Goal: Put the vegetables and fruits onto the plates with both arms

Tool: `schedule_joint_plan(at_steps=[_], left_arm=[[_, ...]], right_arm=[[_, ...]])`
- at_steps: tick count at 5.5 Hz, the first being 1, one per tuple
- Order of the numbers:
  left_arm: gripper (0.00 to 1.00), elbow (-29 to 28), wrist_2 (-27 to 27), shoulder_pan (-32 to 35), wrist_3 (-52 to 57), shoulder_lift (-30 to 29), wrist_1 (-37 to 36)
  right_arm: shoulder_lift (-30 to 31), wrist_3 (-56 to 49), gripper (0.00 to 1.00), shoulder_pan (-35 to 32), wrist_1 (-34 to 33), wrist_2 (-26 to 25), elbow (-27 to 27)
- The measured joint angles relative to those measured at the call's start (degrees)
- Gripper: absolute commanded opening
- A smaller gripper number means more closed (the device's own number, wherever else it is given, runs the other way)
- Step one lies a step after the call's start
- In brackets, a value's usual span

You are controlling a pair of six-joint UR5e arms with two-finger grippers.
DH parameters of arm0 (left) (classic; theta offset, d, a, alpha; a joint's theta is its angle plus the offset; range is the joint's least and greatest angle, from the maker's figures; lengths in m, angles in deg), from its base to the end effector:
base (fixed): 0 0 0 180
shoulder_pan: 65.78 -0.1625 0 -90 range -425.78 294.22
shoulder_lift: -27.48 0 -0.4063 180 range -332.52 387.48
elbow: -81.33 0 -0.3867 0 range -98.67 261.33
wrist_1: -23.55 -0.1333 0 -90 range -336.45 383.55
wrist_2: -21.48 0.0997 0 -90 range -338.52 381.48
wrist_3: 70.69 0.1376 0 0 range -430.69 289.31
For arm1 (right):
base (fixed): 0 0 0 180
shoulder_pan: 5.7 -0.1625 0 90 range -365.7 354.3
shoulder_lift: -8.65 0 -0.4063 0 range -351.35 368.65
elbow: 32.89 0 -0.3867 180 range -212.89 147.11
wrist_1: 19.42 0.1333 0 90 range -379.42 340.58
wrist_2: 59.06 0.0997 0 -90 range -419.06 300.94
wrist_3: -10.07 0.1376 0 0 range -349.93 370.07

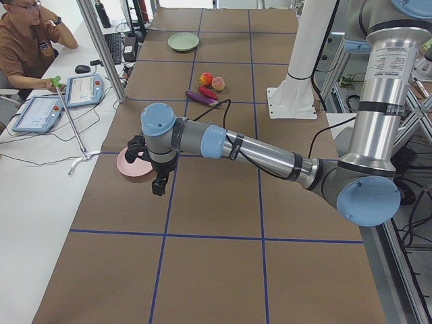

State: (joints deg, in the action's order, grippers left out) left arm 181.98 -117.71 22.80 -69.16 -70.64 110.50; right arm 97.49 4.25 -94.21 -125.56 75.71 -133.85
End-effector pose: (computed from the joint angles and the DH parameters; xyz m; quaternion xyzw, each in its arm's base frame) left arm -0.0157 -0.5444 0.4999 0.1247 0.4122 0.0801 0.8990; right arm 0.0239 -0.4797 0.5920 -0.0180 -0.3815 -0.0456 0.9230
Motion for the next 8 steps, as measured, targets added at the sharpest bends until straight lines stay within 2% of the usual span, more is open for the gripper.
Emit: schedule_joint_plan(at_steps=[2, 3, 5, 6, 8], left_arm=[[1.0, -0.1, -0.1, -8.1, -4.8, -2.3, 5.3], [1.0, -0.1, -0.1, -12.6, -7.5, -5.4, 6.0], [0.98, -1.3, 0.0, -23.2, -15.9, -15.6, 6.6], [0.98, -3.6, 2.1, -28.5, -21.9, -21.9, 6.6], [0.98, -12.3, 15.0, -39.3, -35.8, -36.1, 7.0]], right_arm=[[-0.6, 0.3, 1.0, 0.0, 0.0, 0.1, -0.7], [-1.2, 0.4, 1.0, 0.1, 0.0, 0.1, -1.1], [-3.0, 1.4, 1.0, 1.0, 0.1, 1.0, 0.0], [-3.4, 2.0, 1.0, 1.9, 1.8, 1.6, 0.7], [-3.6, 3.3, 1.0, 3.3, 4.7, 1.9, 1.4]])
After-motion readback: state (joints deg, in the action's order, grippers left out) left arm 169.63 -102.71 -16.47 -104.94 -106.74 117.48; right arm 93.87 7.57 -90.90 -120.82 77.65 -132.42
